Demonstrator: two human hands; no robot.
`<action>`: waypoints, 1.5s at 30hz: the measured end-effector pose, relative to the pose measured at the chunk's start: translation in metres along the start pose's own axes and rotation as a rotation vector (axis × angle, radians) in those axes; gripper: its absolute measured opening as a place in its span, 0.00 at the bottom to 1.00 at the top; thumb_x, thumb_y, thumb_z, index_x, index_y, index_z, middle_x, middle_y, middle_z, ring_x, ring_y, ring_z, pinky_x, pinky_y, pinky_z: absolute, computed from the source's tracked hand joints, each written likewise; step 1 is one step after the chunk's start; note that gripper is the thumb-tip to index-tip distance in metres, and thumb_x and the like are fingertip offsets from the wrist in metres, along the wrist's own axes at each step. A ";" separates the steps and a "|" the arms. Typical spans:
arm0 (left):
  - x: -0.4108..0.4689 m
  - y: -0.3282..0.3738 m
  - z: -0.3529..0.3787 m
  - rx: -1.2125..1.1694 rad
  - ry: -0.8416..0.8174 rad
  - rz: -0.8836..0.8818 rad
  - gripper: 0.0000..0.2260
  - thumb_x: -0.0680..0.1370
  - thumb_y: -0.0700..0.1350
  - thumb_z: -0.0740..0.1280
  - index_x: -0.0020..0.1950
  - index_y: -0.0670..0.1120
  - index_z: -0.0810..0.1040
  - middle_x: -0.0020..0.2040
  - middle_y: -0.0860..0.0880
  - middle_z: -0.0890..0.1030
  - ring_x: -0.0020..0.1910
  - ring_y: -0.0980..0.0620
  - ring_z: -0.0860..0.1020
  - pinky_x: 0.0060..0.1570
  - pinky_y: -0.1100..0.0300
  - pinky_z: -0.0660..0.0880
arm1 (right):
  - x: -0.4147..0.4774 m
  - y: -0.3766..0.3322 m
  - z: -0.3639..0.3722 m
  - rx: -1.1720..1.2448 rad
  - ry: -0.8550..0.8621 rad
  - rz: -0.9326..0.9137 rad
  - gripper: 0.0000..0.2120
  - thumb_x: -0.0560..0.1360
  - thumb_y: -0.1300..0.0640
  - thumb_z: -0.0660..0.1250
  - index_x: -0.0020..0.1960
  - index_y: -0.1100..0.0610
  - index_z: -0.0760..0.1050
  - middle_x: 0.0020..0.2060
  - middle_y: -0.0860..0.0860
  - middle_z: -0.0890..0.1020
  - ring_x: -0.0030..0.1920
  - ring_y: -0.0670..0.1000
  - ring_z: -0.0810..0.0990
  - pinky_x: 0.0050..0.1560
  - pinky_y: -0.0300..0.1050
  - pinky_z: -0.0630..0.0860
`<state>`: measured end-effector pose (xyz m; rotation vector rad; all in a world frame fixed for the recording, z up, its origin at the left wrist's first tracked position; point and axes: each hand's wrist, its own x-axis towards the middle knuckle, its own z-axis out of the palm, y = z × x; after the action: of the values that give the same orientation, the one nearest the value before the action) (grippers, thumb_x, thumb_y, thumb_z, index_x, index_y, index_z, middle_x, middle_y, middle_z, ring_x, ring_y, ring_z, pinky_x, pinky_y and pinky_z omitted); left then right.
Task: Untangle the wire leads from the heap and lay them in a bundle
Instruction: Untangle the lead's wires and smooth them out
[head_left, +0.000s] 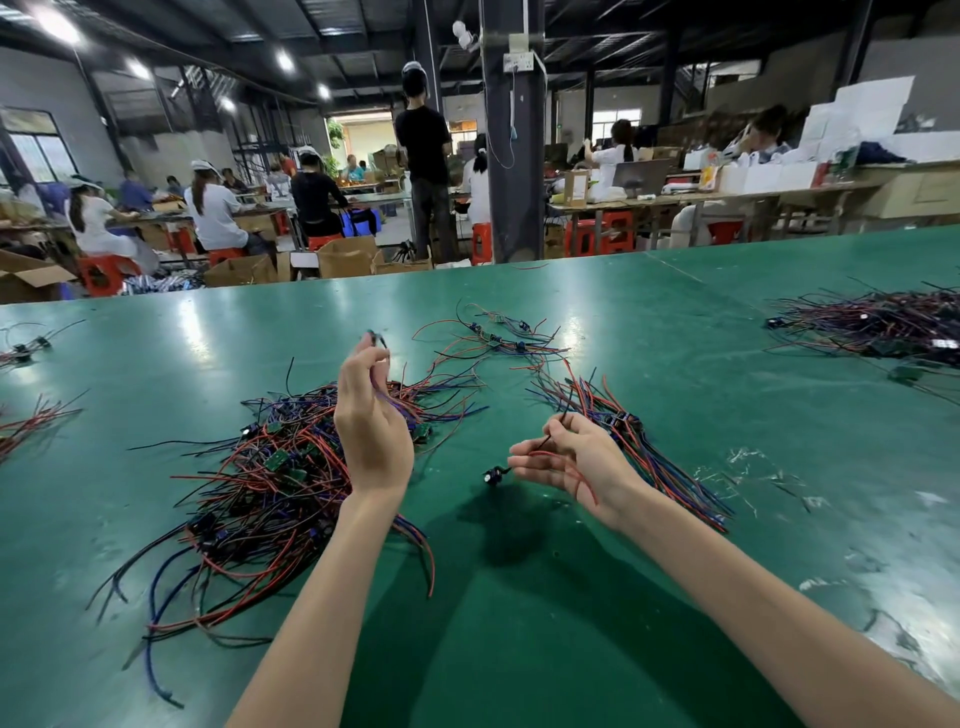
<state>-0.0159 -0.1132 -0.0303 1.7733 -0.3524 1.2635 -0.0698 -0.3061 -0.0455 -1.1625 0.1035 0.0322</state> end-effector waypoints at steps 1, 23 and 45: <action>0.001 -0.003 -0.001 0.062 -0.025 0.007 0.11 0.79 0.28 0.55 0.57 0.32 0.73 0.60 0.32 0.74 0.65 0.41 0.73 0.64 0.58 0.71 | -0.001 -0.001 0.000 0.034 -0.003 0.005 0.09 0.83 0.62 0.52 0.44 0.59 0.63 0.35 0.64 0.83 0.34 0.59 0.84 0.37 0.50 0.83; -0.015 0.023 0.015 0.128 -0.800 -0.091 0.14 0.75 0.33 0.61 0.58 0.43 0.79 0.52 0.44 0.81 0.46 0.50 0.77 0.53 0.61 0.71 | 0.003 -0.020 -0.009 0.732 0.085 0.155 0.10 0.82 0.65 0.53 0.44 0.65 0.69 0.32 0.66 0.81 0.26 0.57 0.82 0.26 0.44 0.80; 0.090 -0.010 0.106 -0.276 -1.019 -1.037 0.12 0.77 0.44 0.68 0.58 0.40 0.75 0.62 0.45 0.75 0.57 0.49 0.75 0.53 0.57 0.76 | 0.009 0.014 -0.007 -0.361 0.115 -0.053 0.04 0.82 0.60 0.55 0.49 0.56 0.67 0.51 0.59 0.76 0.30 0.55 0.81 0.38 0.51 0.81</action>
<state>0.0937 -0.1687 0.0347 1.8049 -0.0929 -0.4322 -0.0622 -0.3073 -0.0620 -1.5280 0.1734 -0.0650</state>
